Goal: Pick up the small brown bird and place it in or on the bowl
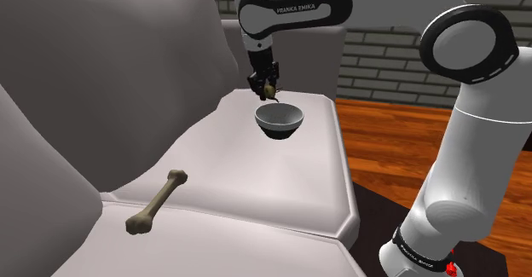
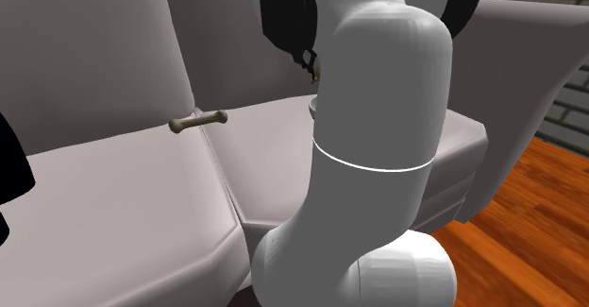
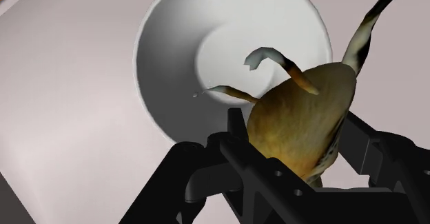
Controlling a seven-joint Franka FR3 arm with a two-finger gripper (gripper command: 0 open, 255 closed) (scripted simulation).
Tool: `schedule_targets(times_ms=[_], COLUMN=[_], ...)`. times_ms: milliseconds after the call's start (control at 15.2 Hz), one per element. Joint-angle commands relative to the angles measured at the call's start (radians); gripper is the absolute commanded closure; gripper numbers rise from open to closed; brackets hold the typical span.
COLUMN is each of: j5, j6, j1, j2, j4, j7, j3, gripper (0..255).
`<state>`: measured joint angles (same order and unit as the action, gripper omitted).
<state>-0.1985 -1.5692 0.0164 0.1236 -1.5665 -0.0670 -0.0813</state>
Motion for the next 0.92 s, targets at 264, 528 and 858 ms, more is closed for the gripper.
schedule_targets(times_ms=[264, 528, 858], j5=[-0.006, -0.007, -0.009], j6=[-0.043, -0.097, -0.162], j1=[0.065, 0.066, 0.068], j2=[-0.012, -0.015, -0.014], j4=[-0.032, -0.090, -0.154], j7=[0.111, 0.102, 0.090], j3=[0.051, 0.052, 0.053], gripper=[255, 255, 255])
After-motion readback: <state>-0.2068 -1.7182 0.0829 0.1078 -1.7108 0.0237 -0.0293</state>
